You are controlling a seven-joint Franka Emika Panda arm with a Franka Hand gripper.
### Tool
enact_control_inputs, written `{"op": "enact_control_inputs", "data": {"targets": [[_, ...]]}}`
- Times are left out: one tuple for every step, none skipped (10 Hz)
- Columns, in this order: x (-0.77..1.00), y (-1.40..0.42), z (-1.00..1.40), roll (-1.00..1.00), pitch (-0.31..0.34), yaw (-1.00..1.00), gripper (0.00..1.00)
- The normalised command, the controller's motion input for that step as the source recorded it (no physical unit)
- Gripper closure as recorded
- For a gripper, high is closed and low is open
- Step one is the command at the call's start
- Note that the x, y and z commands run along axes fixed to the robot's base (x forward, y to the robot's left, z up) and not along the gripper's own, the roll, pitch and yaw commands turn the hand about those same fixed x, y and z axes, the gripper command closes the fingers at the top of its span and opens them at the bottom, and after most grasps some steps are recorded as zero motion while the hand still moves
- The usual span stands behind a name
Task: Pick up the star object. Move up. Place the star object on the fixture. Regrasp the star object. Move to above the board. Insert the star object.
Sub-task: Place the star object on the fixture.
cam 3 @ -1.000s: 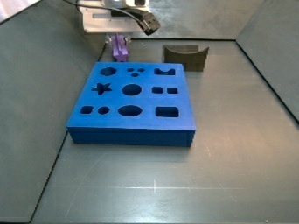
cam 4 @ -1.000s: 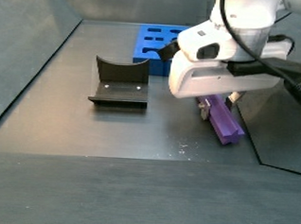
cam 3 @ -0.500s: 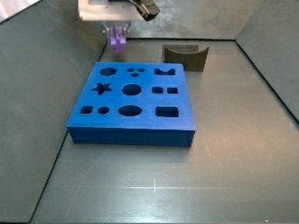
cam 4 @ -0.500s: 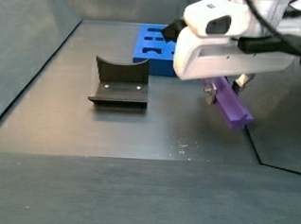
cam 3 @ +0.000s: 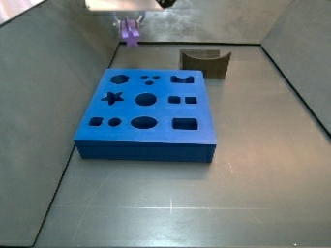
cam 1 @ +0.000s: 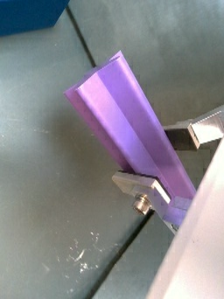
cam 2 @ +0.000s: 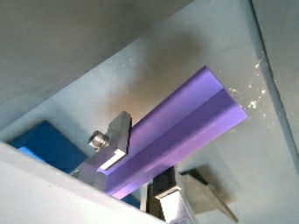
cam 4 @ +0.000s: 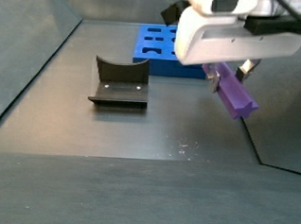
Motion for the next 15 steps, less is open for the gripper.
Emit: {"op": "enact_control_inputs", "data": {"targets": [[-0.03, 0.0, 1.0, 0.09, 0.051, -0.01, 1.0], [-0.03, 0.0, 1.0, 0.1, 0.059, 0.0, 1.0], [-0.04, 0.0, 1.0, 0.11, 0.061, 0.01, 1.0], [-0.04, 0.0, 1.0, 0.12, 0.065, 0.01, 1.0], [-0.04, 0.0, 1.0, 0.13, 0.067, 0.01, 1.0], [-0.04, 0.0, 1.0, 0.11, 0.067, 0.02, 1.0], [-0.03, 0.01, 0.85, 0.1, 0.064, 0.01, 1.0], [-0.03, 0.01, 0.73, 0.09, 0.064, 0.01, 1.0], [-0.02, 0.01, 0.61, 0.09, 0.07, 0.01, 1.0], [-0.01, 0.01, 0.44, 0.09, 0.084, 0.02, 1.0], [-0.01, 0.01, 0.31, 0.09, 0.087, 0.02, 1.0], [-0.01, 0.01, 0.22, 0.08, 0.087, 0.02, 1.0], [1.0, -0.41, 0.01, -0.1, -0.237, -0.78, 1.0], [1.0, -0.41, -0.01, -0.11, -0.23, -0.76, 1.0], [1.0, -0.36, -0.02, -0.14, -0.179, -0.51, 1.0]]}}
